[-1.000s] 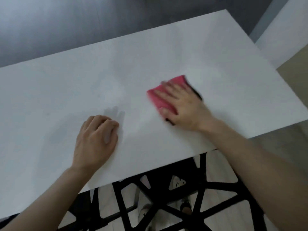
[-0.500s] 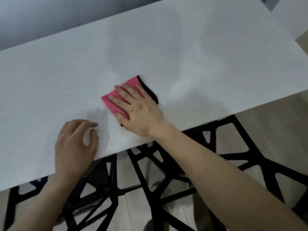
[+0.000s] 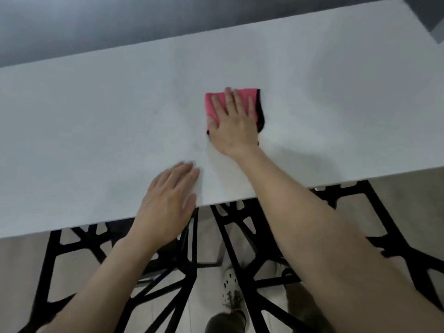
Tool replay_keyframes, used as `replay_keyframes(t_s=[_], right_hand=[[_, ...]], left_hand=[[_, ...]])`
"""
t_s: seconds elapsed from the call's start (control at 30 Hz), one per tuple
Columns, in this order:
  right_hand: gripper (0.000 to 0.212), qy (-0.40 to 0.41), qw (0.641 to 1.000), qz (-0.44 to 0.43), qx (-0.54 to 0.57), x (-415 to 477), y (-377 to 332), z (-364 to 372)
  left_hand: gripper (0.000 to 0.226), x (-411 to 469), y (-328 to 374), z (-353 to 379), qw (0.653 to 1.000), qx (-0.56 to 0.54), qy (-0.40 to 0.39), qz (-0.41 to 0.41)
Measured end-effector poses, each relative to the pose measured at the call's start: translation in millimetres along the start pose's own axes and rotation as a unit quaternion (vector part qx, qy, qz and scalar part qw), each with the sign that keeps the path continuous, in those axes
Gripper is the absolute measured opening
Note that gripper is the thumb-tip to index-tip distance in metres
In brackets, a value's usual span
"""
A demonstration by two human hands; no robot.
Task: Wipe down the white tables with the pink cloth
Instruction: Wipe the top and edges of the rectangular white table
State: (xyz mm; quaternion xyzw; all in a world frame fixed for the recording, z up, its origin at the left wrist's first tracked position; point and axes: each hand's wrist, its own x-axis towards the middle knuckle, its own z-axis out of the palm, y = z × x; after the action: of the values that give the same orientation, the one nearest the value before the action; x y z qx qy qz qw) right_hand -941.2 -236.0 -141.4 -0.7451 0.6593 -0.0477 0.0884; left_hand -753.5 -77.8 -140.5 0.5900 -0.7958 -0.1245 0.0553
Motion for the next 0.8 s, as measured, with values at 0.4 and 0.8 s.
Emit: replay_keyframes(t_s=[0.4, 0.8], right_hand=[[0.069, 0.027, 0.985, 0.171, -0.010, -68.1, 185.0, -31.0], [0.060, 0.038, 0.994, -0.101, 0.005, -98.8, 26.6, 19.9]], left_hand=[[0.072, -2.1, 15.7, 3.0, 0.999, 0.007, -0.029, -0.034], [0.062, 2.6, 43.7, 3.6, 0.993, -0.020, 0.028, -0.109]])
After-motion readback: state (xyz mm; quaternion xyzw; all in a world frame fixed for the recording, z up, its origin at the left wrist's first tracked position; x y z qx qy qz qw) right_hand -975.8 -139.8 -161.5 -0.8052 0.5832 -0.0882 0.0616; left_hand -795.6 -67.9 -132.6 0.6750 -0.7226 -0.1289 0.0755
